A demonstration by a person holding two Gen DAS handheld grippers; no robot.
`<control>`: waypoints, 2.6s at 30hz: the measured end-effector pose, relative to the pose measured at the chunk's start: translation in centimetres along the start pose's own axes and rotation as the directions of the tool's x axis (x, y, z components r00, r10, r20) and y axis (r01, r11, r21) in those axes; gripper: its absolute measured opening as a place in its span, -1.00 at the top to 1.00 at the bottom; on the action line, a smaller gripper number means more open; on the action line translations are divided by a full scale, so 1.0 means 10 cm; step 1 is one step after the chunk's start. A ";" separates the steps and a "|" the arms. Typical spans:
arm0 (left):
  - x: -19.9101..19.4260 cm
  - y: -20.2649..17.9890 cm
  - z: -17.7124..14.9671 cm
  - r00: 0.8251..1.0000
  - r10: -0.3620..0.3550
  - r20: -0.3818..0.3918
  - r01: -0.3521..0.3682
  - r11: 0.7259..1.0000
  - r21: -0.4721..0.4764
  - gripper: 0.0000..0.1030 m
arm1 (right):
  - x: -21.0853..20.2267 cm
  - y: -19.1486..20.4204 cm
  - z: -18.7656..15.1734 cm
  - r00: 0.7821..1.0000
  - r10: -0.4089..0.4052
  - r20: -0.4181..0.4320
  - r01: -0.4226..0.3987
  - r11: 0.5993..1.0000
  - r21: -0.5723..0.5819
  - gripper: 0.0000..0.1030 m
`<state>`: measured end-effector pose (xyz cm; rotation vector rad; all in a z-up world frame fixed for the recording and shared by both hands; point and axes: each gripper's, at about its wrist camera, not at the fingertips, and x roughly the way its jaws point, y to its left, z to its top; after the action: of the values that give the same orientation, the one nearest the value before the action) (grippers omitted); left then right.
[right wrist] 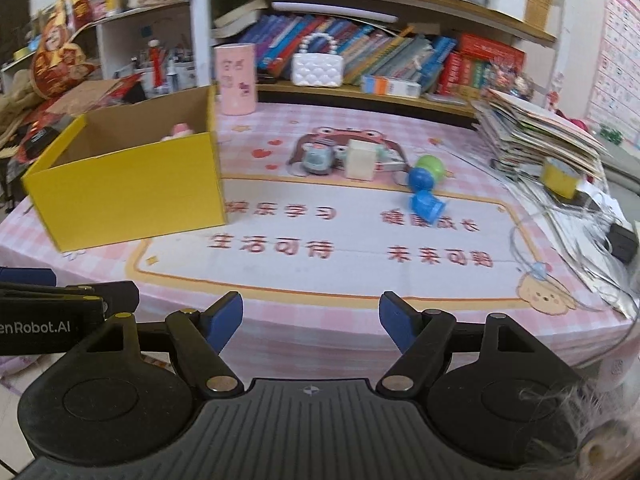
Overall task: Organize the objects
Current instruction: 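Lower the right tool onto the blue plastic cup and close on it, then grasp the white cube with the left tool while the right tool holds the blue cup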
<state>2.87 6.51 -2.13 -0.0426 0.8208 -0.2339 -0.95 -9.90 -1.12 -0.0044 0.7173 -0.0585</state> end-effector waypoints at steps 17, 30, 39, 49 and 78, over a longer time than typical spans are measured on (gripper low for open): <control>0.50 -0.58 0.37 0.999 -0.044 -0.030 0.044 0.999 0.029 -0.77 | 0.39 -0.67 0.29 0.998 -0.051 -0.034 0.052 0.998 0.031 -0.48; 0.99 -0.94 0.63 0.998 -0.008 -0.067 0.008 1.000 0.005 -0.77 | 0.94 -1.17 0.58 0.997 -0.021 -0.081 0.023 0.999 0.022 -0.54; 1.23 -1.12 0.83 0.996 0.039 -0.082 -0.040 0.999 -0.007 -0.77 | 1.31 -1.43 0.77 0.994 0.012 -0.106 -0.009 1.000 0.028 -0.56; 1.45 -1.35 1.11 0.996 0.086 -0.031 -0.087 0.996 -0.014 -0.76 | 1.71 -1.65 0.95 0.994 0.041 -0.101 -0.043 0.999 -0.018 -0.35; 2.21 -1.78 1.56 0.995 0.098 -0.027 -0.097 0.994 0.057 -0.48 | 2.01 -2.03 1.07 0.991 0.107 -0.082 -0.112 0.992 -0.055 0.43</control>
<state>25.41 -16.60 -5.12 0.0536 0.8428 -0.1658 20.15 -31.40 -5.72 -0.0195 0.7969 0.0677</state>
